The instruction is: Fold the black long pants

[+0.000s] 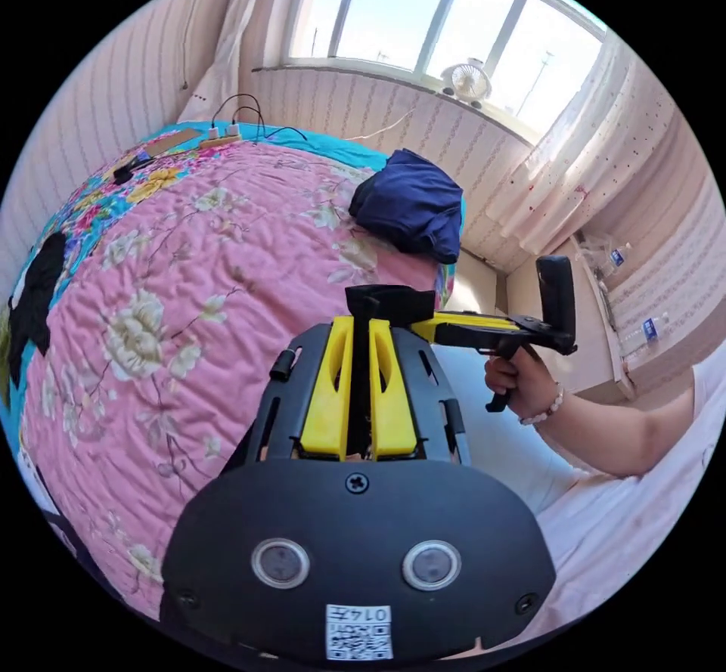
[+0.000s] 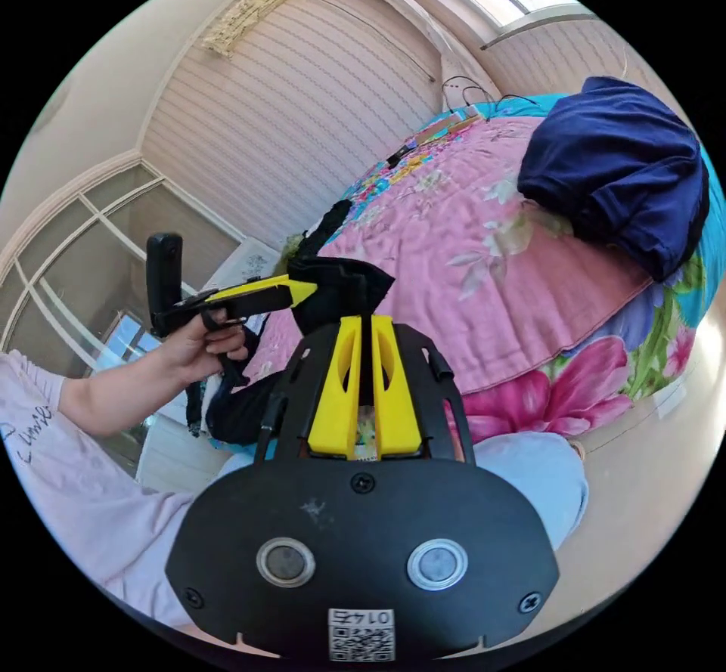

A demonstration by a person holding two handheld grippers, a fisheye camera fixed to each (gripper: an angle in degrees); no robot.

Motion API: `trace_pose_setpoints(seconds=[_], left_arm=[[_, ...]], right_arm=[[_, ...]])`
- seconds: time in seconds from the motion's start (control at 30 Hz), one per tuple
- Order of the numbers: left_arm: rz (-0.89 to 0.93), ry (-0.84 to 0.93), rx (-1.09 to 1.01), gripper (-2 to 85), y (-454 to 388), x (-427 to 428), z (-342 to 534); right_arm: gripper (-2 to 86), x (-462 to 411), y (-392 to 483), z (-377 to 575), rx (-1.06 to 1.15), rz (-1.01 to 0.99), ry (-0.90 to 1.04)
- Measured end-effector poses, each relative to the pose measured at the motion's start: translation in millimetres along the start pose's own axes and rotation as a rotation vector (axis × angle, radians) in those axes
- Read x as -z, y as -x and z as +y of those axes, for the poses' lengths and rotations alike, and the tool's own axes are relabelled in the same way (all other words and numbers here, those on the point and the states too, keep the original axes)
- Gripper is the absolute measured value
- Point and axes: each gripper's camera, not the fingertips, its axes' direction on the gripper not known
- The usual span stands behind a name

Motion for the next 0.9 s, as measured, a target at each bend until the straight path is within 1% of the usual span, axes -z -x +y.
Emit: trace_pose_setpoints(seconds=[0.07,0.2,0.3,0.43,0.57,0.63,0.73,0.9], left_arm=[[-0.004,-0.052,0.062,3.9,20.6,39.9,47.6],[-0.043,-0.153,0.24,3.9,68.7,124.9,157.7],[-0.105,-0.2,0.322,3.9,95.4,181.0,226.0],[-0.213,-0.214,0.376,3.9,121.3,248.4,309.0],[-0.266,-0.244,0.447,3.8,143.8,296.5,382.2],[-0.299,-0.272,0.511,3.7,158.1,325.1,433.2],[-0.337,-0.296,0.586,3.8,174.8,357.8,494.1],[-0.403,-0.324,0.694,3.8,203.5,407.4,580.3]], right_arm=[[1.1,-27.0,36.9,10.7,0.081,-0.095,0.074],[1.0,-115.6,133.5,42.9,0.288,-0.271,0.257],[1.0,-184.8,201.8,74.7,0.437,-0.327,0.36],[1.0,-277.3,275.2,121.0,0.498,-0.431,0.466],[1.0,-352.5,335.1,164.4,0.59,-0.447,0.557],[1.0,-402.8,374.9,197.0,0.667,-0.439,0.614],[0.9,-464.7,422.1,244.1,0.772,-0.424,0.669],[0.9,-563.9,488.9,313.8,0.881,-0.4,0.734]])
